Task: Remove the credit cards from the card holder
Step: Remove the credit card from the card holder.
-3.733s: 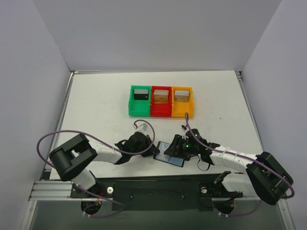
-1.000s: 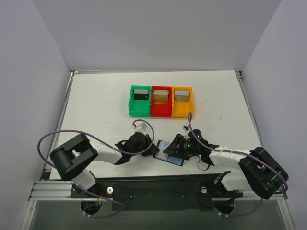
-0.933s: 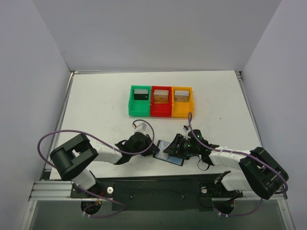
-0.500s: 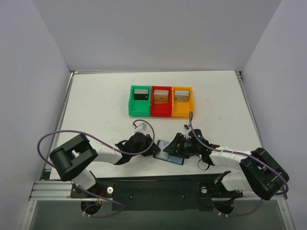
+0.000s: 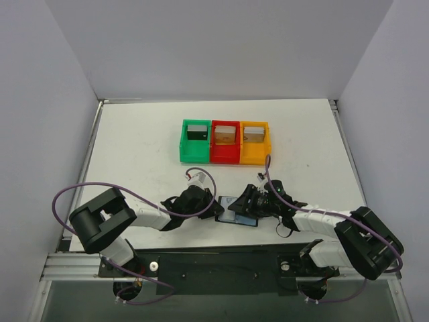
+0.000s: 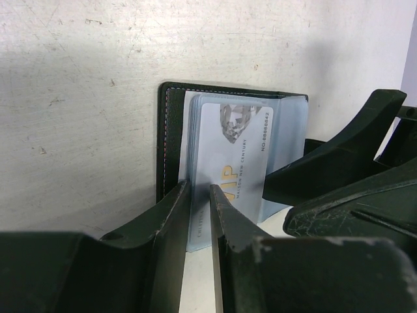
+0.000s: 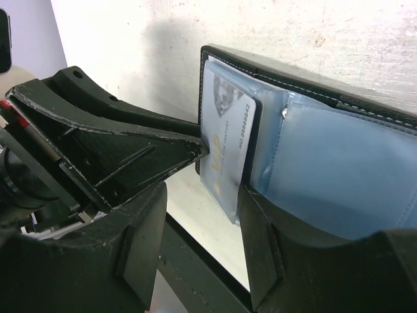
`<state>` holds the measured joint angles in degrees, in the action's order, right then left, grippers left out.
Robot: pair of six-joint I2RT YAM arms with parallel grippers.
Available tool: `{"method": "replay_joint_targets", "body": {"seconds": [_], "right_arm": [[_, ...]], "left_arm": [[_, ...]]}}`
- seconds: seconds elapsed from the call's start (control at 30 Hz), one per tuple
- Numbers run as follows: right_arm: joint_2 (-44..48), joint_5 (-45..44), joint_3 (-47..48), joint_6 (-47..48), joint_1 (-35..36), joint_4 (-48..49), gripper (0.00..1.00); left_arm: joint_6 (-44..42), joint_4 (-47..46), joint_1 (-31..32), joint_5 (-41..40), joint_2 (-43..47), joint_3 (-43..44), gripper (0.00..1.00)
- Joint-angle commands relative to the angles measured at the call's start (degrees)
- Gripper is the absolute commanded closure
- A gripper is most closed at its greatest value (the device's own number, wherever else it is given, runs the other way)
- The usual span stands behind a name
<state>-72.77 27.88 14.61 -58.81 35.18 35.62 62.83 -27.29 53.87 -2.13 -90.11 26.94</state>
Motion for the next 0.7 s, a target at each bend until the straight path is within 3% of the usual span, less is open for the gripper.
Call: {"method": "replay_joint_targets", "body": {"seconds": [0.0,0.33,0.67], "right_arm": [[-1.93,1.39,0.95,-1.4,-0.2,7.62,0.57],[-4.57,3.32,0.42,-3.51,-0.29,12.98,0.57],[-2.82,4.11,0.68,-3.42,-0.29,14.22,0.56]], "left_arm": [[-1.13,8.22,1.15,1.6,-2.27,-0.84,0.71],[-1.83,7.51,1.24,2.13,-3.67,0.04,0.8],[-2.45,7.07,1.24,4.15,-5.26,0.92,0.77]]}}
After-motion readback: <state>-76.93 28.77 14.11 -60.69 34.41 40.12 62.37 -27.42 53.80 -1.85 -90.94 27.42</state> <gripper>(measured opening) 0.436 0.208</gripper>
